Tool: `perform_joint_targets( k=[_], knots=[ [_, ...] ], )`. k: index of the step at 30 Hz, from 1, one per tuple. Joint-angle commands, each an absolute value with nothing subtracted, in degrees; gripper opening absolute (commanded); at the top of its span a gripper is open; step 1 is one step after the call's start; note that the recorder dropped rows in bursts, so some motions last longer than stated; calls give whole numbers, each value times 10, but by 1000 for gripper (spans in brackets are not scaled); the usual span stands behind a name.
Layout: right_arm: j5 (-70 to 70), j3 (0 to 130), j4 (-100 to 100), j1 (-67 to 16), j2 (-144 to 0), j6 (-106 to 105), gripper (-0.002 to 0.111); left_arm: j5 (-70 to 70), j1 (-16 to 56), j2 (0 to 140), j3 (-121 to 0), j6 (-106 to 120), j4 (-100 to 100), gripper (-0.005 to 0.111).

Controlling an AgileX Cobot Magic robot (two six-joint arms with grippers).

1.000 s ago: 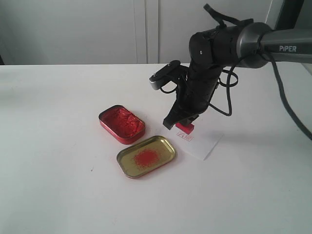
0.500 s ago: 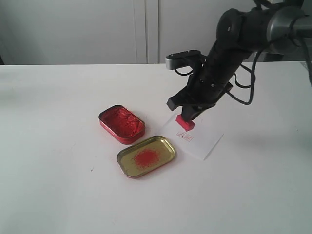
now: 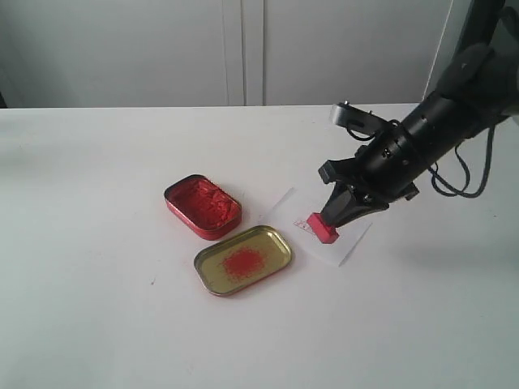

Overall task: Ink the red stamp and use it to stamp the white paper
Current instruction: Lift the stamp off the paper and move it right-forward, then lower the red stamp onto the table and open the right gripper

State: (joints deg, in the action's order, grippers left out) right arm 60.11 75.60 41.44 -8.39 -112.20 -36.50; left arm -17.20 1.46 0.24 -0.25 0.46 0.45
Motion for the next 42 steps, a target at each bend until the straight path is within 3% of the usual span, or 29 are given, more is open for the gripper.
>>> perform_joint_targets(
  k=[1,18,42],
  knots=[
    [605,722,459,-68,-1109,-399,0,-171,13,0,0,0,4,0],
    [599,614,543,-68,-1108,-452,0,-171,13,0,0,0,4,0],
    [551,572,581,-68,-1134,-454,0,-171,13,0,0,0,4,0]
  ],
)
